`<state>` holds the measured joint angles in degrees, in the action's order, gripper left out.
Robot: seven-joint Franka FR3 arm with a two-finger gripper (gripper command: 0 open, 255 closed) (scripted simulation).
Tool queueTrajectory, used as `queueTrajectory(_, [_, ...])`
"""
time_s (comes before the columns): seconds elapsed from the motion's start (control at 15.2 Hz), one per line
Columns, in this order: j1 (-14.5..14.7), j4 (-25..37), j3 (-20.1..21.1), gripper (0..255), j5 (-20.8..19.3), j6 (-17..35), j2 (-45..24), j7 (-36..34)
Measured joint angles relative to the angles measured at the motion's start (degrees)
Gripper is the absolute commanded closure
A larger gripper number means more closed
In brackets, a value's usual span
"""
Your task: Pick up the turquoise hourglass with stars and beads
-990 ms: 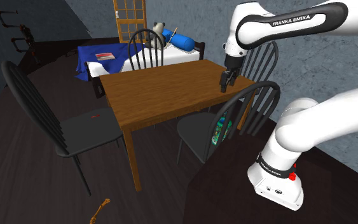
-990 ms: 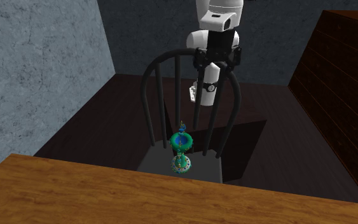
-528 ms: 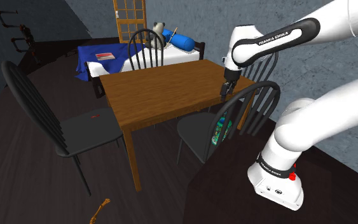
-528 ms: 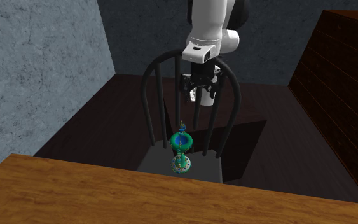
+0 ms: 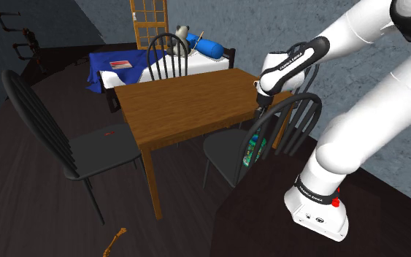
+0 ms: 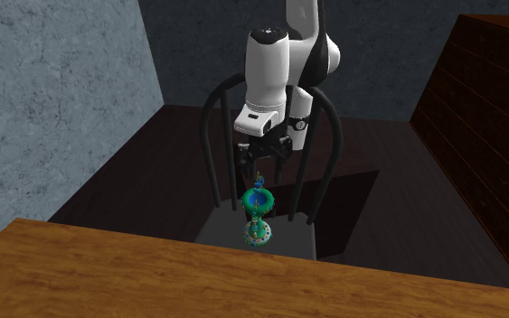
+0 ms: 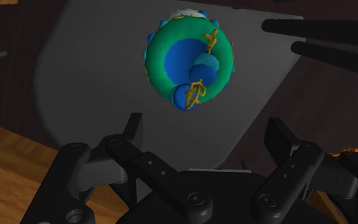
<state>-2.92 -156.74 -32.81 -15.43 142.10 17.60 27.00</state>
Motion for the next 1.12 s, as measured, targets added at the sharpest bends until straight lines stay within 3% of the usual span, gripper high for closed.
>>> queueTrajectory(0.59, [3.8, -0.2, -4.4, 0, 7.8, 11.9, -12.1, 7.7])
queueTrajectory(0.66, [3.9, -0.2, -4.4, 255, 8.2, 12.3, -12.5, 8.0])
queueTrajectory(1.12, [4.0, -0.2, -4.4, 255, 8.5, 12.6, -12.8, 8.1])
